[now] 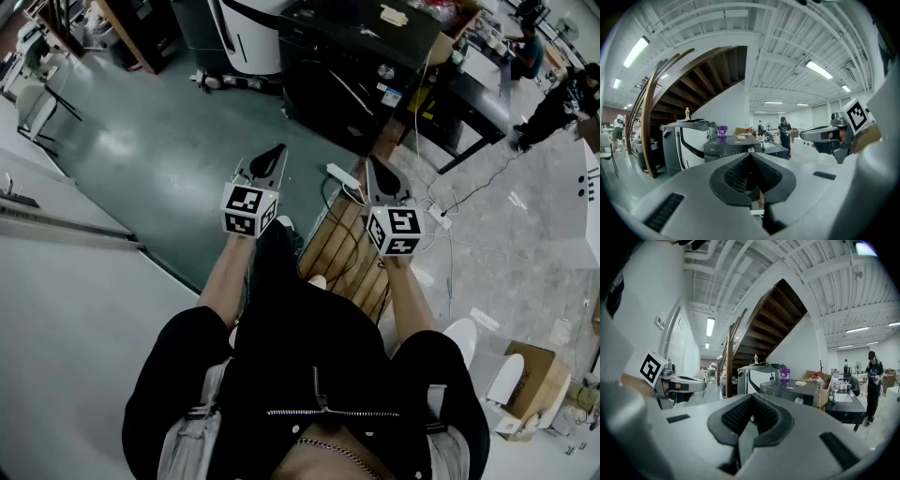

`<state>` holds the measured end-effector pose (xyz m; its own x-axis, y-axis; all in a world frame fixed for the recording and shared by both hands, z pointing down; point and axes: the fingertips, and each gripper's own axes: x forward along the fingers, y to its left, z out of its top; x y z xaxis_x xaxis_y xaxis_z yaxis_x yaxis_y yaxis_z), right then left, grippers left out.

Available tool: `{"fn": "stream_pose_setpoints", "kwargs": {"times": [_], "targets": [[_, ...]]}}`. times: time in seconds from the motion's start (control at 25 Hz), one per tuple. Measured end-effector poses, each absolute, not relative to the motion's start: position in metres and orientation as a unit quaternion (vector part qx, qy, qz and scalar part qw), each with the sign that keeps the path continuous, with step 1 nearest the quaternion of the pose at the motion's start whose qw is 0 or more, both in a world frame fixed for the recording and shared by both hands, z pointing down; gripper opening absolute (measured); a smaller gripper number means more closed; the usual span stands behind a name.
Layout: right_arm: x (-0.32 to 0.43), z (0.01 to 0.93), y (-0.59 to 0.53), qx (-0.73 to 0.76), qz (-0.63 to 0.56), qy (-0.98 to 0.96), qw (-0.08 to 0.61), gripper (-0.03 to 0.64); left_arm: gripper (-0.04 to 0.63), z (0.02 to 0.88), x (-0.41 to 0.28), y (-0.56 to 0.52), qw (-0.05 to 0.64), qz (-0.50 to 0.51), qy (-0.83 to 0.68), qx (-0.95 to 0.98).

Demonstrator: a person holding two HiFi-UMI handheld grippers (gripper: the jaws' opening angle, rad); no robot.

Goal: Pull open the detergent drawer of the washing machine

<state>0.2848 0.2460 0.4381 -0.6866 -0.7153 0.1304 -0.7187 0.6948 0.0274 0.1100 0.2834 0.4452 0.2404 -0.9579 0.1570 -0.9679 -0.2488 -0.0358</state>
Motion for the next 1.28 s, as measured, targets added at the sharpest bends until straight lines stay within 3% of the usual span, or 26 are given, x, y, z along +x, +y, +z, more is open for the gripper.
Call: {"fn": "stream_pose_setpoints", "kwargs": {"times": [0.16,0.76,1.28], "targets": [[0.283,0.439,0.245,0.380,0.020,-0.924,0.043,0.005,0.020,0.449,0.111,0.281,0.033,0.073,-0.611,0.788],[0.280,0.453,0.230,0.362,0.038,-0.929,0.070,0.005,0.020,0.447,0.113,0.265,0.032,0.072,-0.616,0.784],[0.193,0.463,0.127,0.366,0.044,-0.926,0.081,0.005,0.020,0.454,0.032,0.158,0.045,0.062,-0.611,0.788]]}}
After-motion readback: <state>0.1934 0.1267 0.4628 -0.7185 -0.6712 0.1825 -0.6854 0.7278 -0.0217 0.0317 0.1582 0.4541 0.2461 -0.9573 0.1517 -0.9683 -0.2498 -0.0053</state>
